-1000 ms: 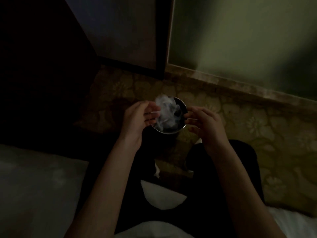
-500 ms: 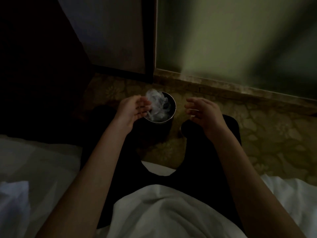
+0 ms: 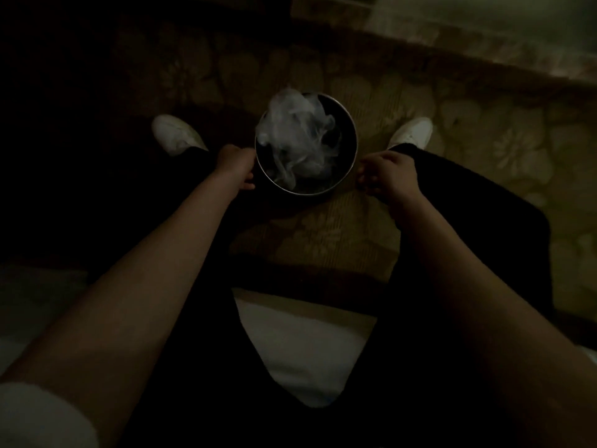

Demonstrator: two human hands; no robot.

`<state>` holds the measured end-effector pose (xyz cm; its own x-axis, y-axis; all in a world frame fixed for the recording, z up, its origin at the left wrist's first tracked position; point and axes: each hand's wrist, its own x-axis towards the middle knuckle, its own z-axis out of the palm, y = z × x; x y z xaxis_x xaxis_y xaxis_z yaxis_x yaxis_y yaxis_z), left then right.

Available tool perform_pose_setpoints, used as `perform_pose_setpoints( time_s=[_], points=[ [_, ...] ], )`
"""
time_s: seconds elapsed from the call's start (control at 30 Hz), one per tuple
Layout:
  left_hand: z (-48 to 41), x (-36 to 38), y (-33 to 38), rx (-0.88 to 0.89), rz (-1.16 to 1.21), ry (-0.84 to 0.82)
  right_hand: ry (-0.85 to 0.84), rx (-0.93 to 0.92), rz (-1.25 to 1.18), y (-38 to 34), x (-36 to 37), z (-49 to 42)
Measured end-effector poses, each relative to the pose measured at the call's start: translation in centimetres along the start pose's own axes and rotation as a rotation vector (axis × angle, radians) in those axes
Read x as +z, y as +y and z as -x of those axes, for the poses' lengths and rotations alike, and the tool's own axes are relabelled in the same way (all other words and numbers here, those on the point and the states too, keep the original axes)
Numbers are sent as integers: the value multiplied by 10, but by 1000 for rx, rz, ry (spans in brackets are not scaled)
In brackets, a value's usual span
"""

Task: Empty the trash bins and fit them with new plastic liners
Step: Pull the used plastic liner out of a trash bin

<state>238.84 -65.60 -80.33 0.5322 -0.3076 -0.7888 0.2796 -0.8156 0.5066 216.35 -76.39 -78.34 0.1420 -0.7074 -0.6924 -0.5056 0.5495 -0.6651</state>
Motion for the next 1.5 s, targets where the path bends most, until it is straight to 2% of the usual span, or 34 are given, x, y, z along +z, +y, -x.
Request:
perform_pose_setpoints(
  time_s=[0.1, 0.2, 0.3, 0.53, 0.7, 0.9, 1.17, 1.3, 1.5],
  points=[
    [-47, 11, -11, -79, -195, -63, 33, 69, 175, 24, 21, -47],
    [-81, 19, -17, -48, -306, -120, 73, 108, 431, 35, 42, -74],
    [-101, 25, -23, -22, -322, -139, 148, 55, 638, 43, 52, -86],
    [-121, 21, -26, 69, -478, -163, 150, -39, 853, 46, 59, -96],
    [-99, 9, -11, 223, -524, -97, 182, -117, 872, 30, 46, -83],
    [-24, -22, 20, 328, -514, -83, 183, -248, 829, -5, 13, -21],
    [106, -59, 56, 514, -350, -25, 300, -405, 784, -68, -37, 88],
    [156, -61, 66, 639, -354, 73, 392, -467, 719, -77, -68, 137],
    [190, -31, 95, 730, -267, -36, 502, -494, 651, -86, -127, 169]
  ],
)
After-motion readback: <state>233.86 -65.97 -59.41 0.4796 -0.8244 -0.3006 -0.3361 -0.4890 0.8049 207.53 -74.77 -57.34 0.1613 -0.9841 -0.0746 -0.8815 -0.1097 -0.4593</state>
